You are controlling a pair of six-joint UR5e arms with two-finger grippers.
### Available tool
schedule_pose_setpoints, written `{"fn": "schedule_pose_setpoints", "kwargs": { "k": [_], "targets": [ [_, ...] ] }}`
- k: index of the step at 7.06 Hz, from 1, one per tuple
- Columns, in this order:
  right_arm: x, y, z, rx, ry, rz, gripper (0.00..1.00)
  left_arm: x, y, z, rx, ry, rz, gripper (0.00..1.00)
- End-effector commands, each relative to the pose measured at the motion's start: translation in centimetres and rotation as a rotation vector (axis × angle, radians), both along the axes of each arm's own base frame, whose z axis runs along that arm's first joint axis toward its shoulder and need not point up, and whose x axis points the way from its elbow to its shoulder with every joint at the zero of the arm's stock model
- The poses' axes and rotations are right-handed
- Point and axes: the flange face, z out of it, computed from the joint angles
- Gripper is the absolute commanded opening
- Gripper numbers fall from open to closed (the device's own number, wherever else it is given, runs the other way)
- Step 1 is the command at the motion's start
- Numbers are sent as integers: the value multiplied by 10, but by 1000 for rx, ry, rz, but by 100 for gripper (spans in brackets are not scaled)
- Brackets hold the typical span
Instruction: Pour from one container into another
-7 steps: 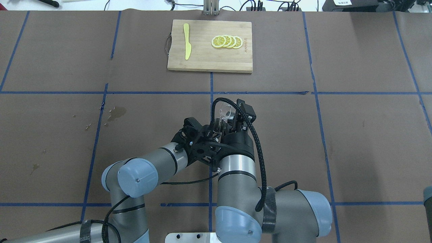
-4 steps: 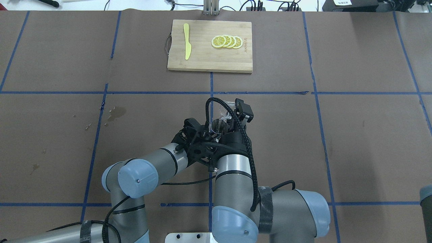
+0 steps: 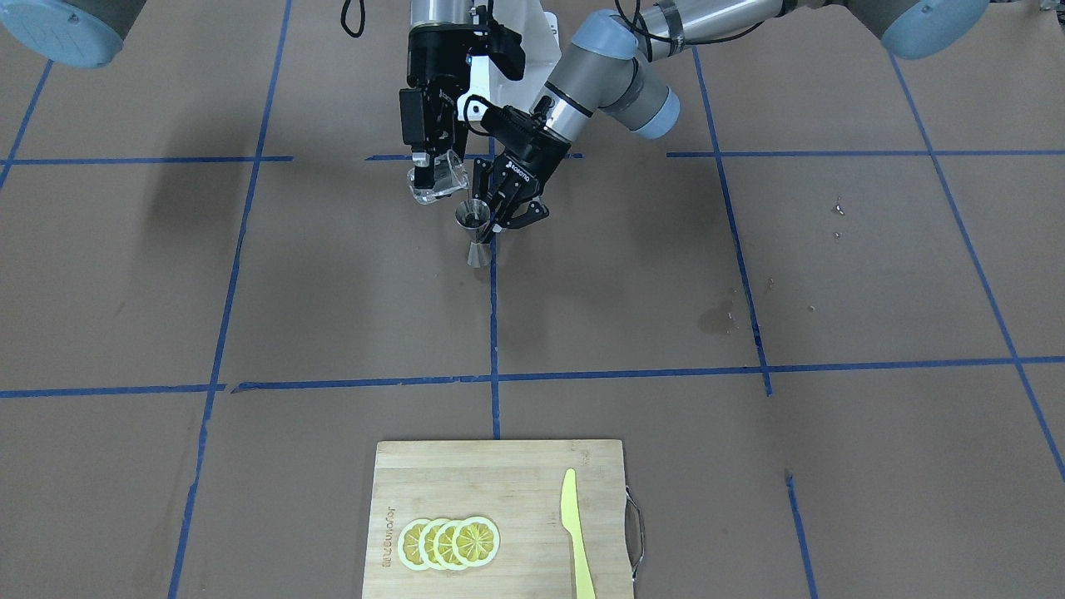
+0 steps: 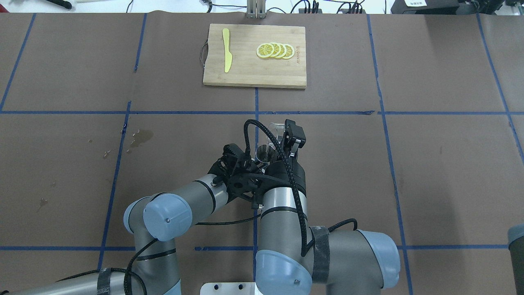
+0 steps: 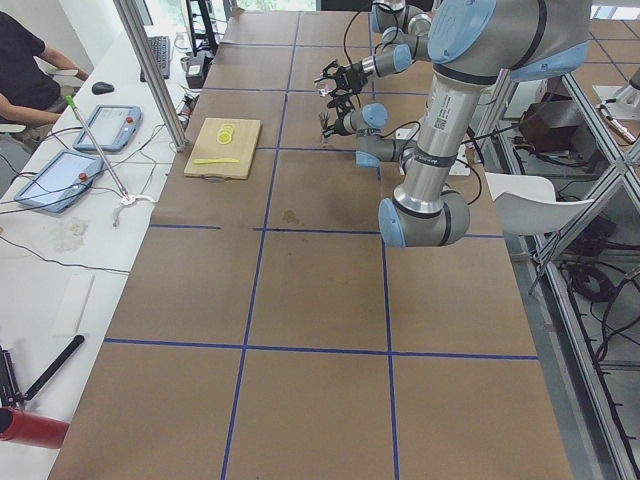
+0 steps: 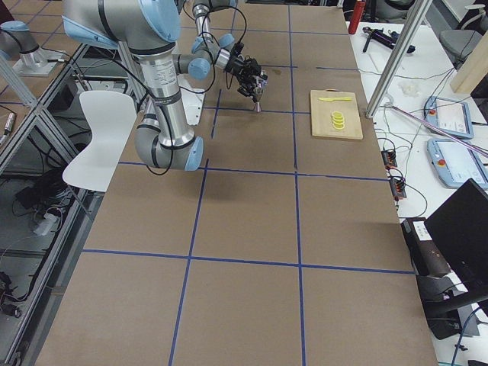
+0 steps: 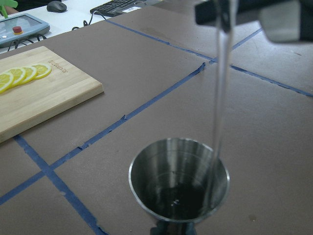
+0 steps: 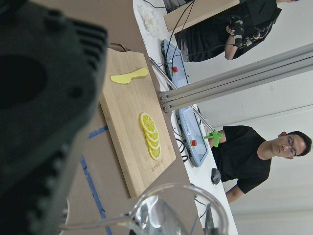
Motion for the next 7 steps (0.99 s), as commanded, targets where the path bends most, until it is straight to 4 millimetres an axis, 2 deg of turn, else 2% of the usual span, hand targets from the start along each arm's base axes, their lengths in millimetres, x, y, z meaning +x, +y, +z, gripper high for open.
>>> {"fn": "schedule_pose_setpoints", "kwargs": {
  "k": [1, 7],
  "targets": [
    [0, 0, 0, 4, 14, -4, 0, 0, 0, 0, 0, 0, 0, 0],
    [0, -1, -7, 13, 84, -22, 0, 0, 1, 0, -4, 4, 1, 0]
  ]
}}
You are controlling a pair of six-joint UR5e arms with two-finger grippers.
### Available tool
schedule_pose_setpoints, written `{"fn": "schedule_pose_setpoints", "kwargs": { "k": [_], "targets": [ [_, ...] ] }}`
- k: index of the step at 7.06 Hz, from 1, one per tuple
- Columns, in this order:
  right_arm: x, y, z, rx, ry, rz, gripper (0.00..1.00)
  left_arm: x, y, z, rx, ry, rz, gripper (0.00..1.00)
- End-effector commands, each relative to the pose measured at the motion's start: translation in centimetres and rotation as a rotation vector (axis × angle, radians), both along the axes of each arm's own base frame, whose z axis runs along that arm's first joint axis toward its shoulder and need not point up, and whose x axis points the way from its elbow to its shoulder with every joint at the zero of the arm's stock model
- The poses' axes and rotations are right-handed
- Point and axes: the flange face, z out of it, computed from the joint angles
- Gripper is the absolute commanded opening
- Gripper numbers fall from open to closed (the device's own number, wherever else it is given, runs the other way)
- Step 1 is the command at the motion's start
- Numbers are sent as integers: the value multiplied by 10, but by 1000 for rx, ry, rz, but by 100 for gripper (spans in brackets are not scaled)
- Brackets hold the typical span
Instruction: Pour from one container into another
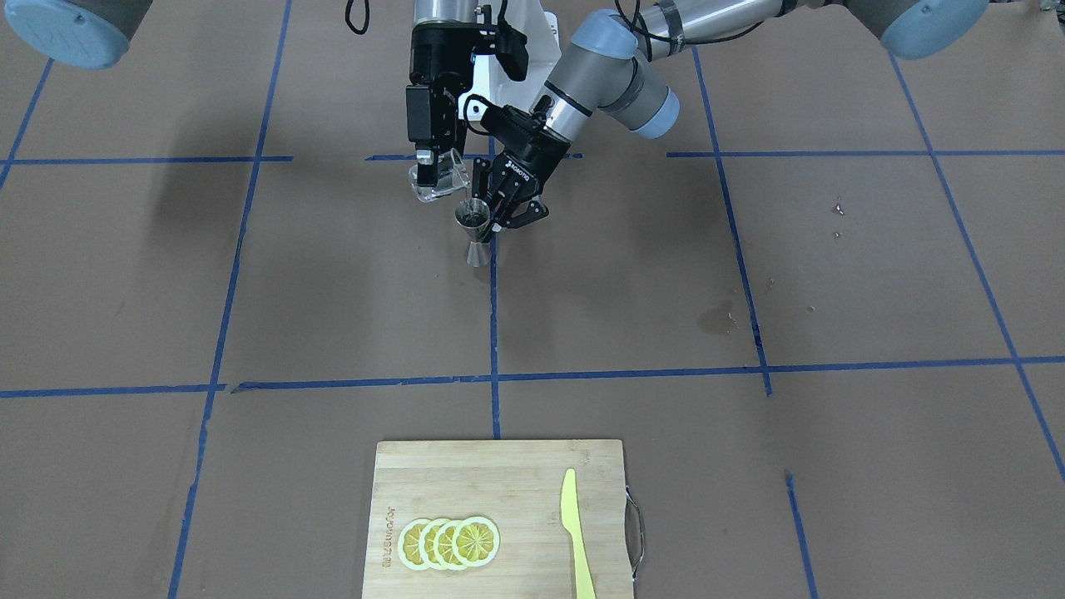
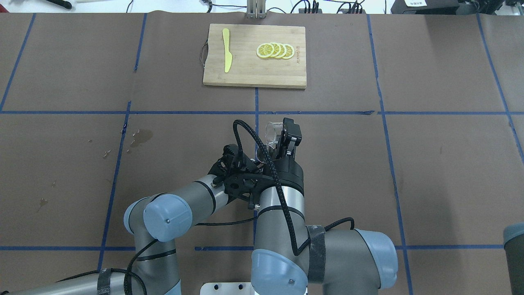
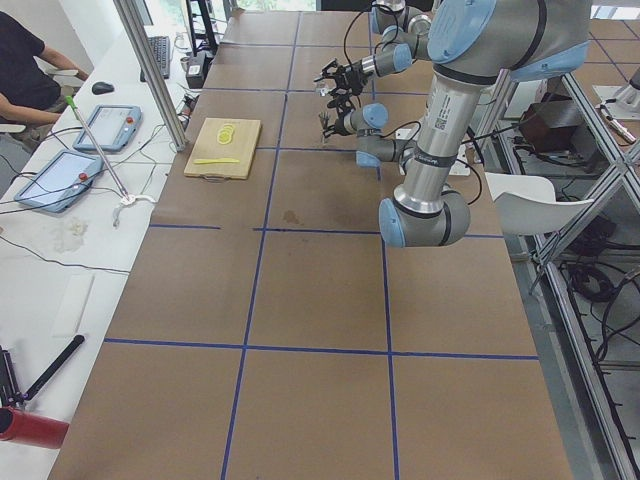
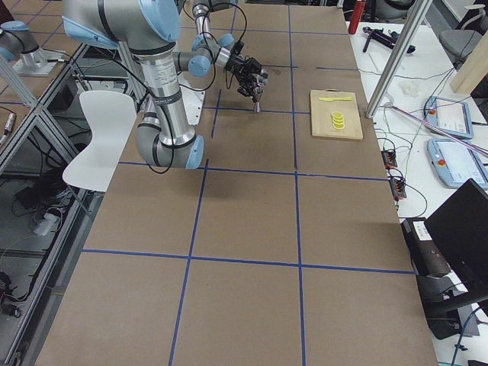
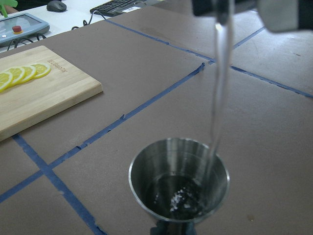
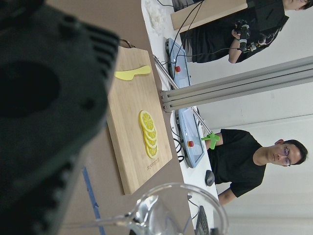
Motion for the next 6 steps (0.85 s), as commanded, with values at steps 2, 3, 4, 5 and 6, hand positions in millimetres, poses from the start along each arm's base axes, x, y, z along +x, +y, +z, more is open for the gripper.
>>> {"fn": "schedule_pose_setpoints", "kwargs": {
  "k": [2, 3, 4, 5, 6],
  "targets": [
    [0, 0, 2, 2, 54, -10, 0, 0, 1, -1, 0, 2, 2, 0],
    [0, 0, 1, 5, 61, -15, 0, 1, 1, 0, -1, 1, 2, 0],
    [1, -1, 1, 7, 68, -16, 0, 1, 1, 0, -1, 1, 2, 0],
    [1, -1, 0, 9, 72, -19, 0, 1, 1, 0, -1, 1, 2, 0],
    [1, -2, -7, 8, 94, -21, 0, 0, 1, -1, 0, 2, 2, 0]
  ]
}}
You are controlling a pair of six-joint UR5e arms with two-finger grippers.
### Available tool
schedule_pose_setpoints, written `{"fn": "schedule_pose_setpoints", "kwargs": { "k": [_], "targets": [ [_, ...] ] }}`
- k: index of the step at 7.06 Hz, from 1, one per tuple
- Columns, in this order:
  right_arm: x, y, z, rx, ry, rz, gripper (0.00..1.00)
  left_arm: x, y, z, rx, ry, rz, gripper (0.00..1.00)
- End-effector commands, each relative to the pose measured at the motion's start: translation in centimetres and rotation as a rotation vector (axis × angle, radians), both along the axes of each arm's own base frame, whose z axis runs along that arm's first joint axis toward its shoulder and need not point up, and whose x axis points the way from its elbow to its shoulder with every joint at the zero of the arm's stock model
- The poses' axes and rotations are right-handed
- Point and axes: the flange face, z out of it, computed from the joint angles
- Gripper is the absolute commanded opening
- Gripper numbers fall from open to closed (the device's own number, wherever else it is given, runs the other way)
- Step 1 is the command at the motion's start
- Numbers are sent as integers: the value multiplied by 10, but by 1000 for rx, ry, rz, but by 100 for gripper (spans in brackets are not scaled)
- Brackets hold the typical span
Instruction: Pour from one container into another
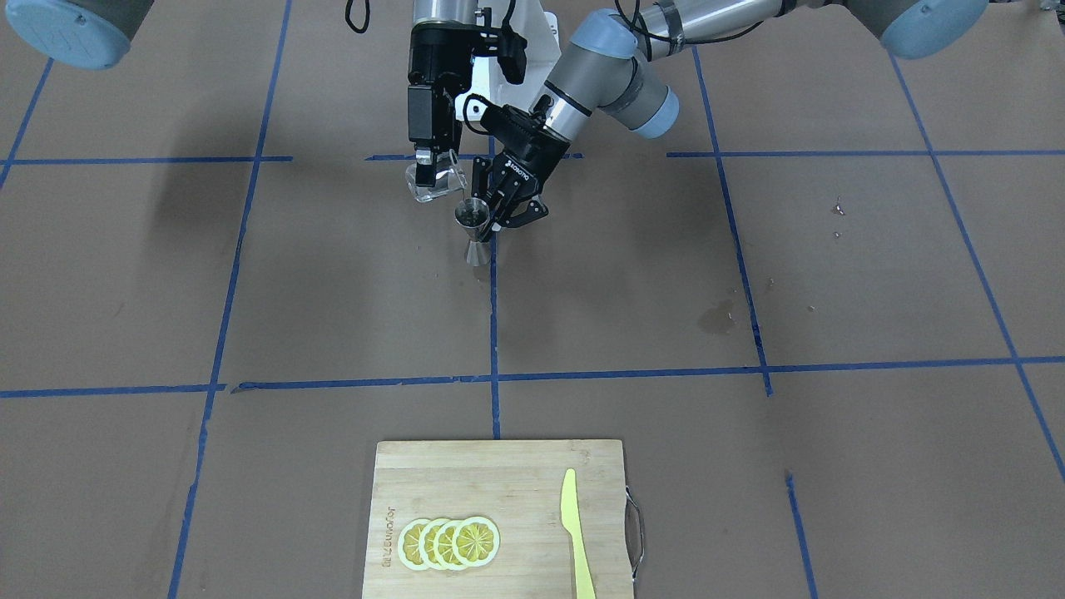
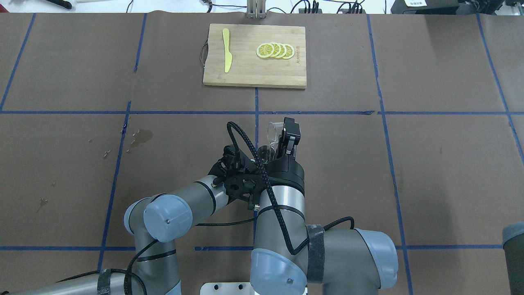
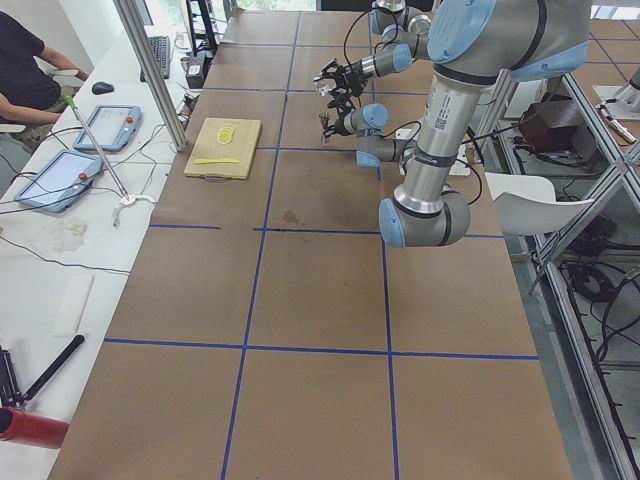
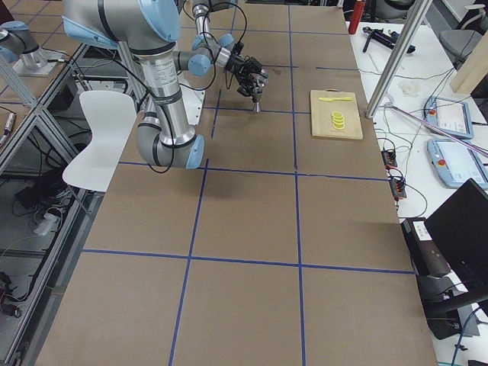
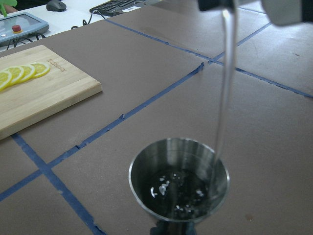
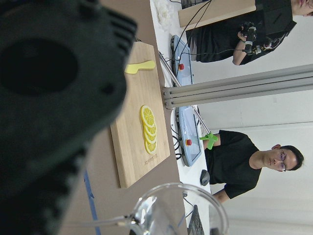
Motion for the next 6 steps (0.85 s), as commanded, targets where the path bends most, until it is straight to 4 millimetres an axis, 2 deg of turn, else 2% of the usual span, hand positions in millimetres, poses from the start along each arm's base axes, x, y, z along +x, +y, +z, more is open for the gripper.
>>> {"fn": "schedule_pose_setpoints", "kwargs": {
  "k": [1, 6],
  "targets": [
    [1, -1, -9, 0, 29, -2, 0, 0, 0, -1, 0, 1, 0, 0],
    [3, -3, -9, 1, 27, 2, 0, 0, 2, -2, -11, 12, 2, 0]
  ]
}}
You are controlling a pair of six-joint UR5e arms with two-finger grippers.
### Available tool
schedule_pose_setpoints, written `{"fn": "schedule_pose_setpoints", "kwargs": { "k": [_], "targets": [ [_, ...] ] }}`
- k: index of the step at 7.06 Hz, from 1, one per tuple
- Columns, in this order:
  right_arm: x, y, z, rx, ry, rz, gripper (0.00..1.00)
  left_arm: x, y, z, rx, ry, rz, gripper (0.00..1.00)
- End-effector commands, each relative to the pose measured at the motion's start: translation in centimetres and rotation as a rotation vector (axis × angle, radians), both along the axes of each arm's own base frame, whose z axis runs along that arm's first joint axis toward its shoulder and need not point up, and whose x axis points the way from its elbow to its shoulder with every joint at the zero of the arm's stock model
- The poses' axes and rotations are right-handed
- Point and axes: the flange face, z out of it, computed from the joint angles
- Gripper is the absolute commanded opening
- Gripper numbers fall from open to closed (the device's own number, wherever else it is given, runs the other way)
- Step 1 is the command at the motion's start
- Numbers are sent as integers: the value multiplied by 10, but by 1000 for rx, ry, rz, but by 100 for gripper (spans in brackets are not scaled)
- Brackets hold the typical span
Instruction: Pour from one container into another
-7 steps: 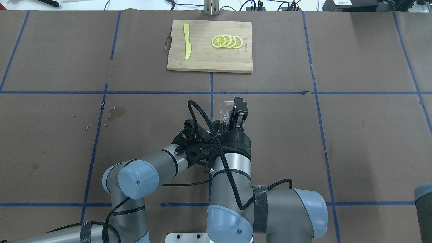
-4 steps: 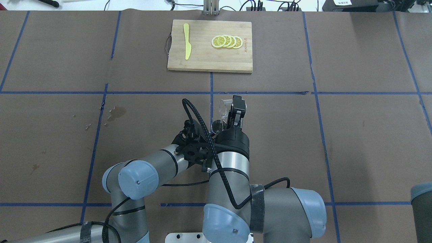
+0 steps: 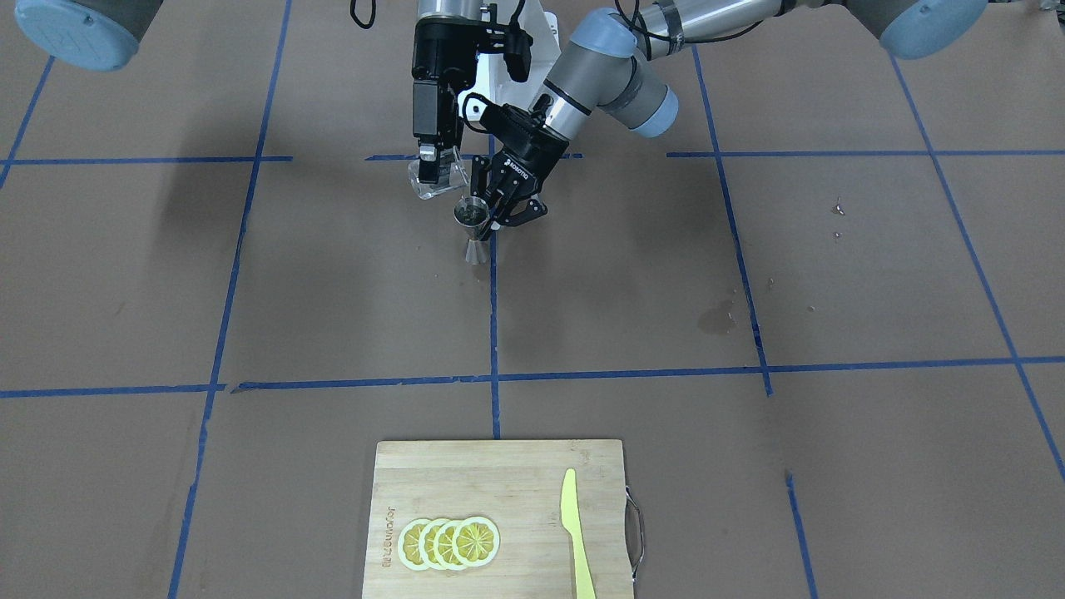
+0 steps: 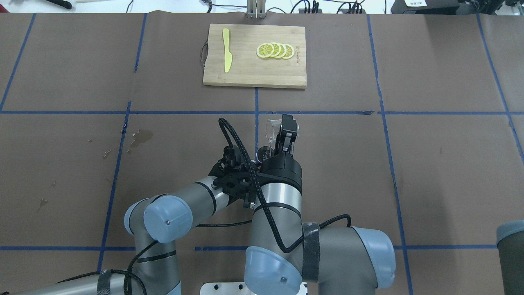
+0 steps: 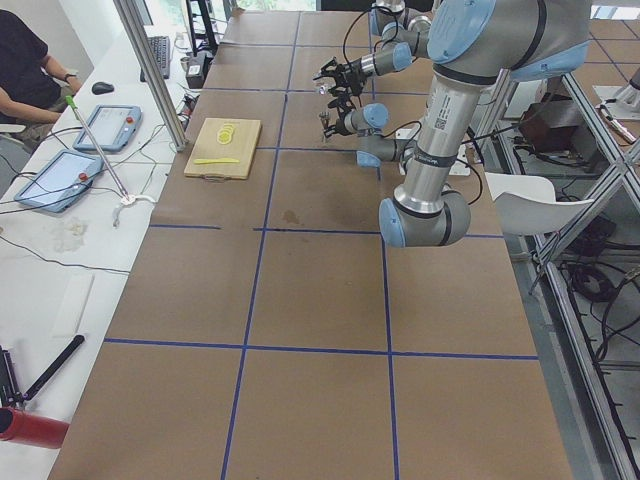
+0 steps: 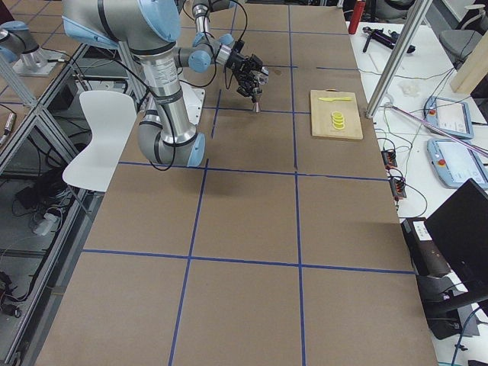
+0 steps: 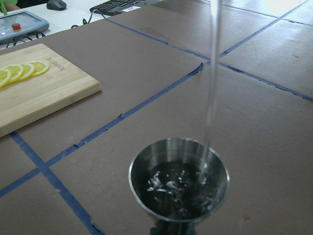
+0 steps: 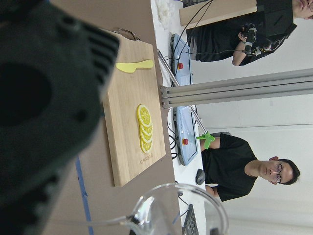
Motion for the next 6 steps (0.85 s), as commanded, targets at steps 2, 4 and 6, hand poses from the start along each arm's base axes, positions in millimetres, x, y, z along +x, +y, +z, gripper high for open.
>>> {"fn": "schedule_pose_setpoints", "kwargs": {
  "k": [2, 4, 6],
  "targets": [
    [0, -1, 0, -6, -58, 27, 0, 0, 0, -1, -1, 2, 1, 0],
    [0, -1, 0, -27, -150, 62, 0, -1, 1, 0, 0, 2, 1, 0],
    [7, -5, 6, -50, -392, 118, 0, -3, 0, -1, 0, 7, -1, 0]
  ]
}}
